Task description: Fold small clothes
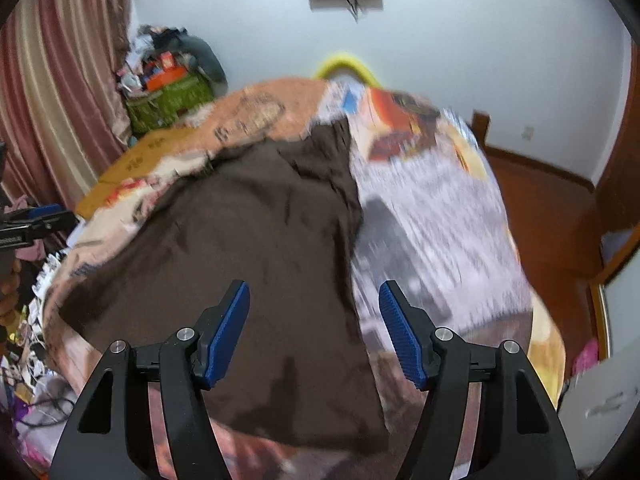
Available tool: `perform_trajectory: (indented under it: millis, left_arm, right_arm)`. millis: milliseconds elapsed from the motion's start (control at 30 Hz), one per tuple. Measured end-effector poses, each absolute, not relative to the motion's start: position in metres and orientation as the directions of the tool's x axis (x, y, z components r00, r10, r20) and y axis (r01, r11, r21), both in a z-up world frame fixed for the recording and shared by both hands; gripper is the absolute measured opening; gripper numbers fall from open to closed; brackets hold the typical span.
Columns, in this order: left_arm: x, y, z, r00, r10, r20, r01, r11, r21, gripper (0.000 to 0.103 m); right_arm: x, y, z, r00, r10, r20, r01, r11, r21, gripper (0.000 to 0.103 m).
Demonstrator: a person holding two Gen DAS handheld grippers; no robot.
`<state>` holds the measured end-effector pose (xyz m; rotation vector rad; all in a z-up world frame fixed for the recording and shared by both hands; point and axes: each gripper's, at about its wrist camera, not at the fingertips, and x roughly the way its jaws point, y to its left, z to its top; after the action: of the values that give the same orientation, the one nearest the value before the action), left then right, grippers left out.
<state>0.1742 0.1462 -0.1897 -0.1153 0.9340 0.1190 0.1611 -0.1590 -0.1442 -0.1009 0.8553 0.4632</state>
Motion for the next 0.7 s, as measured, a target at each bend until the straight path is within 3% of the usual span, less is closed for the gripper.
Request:
perform_trajectory:
  millis: [100, 200, 400, 633, 700]
  left_arm:
    - [0.172, 0.153, -0.211, 0.538, 0.049, -0.842, -0.177, 0.983, -0.056, 0.098]
    - [0.172, 0.159, -0.232, 0.483, 0.010, -0.876, -0.190, 0.977, -0.094, 0.091]
    - [0.169, 0.151, -0.256, 0.428, -0.051, -0.902, -0.167, 0.977, -0.134, 0.068]
    - [0.168, 0.150, -0.256, 0.440, -0.113, -0.891, -0.176, 0.962, -0.209, 0.030]
    - [0.169, 0.149, -0.256, 0.437, -0.121, -0.891, -0.175, 0.960, -0.217, 0.022]
  right_arm:
    - [0.165, -0.169, -0.170, 0.518, 0.316, -0.795, -0.400, 0.911, 0.102, 0.063]
    - [0.167, -0.179, -0.191, 0.471, 0.310, -0.826, -0.369, 0.919, 0.135, 0.063]
    - [0.164, -0.194, -0.213, 0.423, 0.305, -0.853, -0.333, 0.928, 0.167, 0.063]
    - [0.163, -0.197, -0.222, 0.405, 0.317, -0.857, -0.353, 0.919, 0.173, 0.063]
    - [0.164, -0.194, -0.223, 0.396, 0.340, -0.853, -0.365, 0.911, 0.194, 0.059]
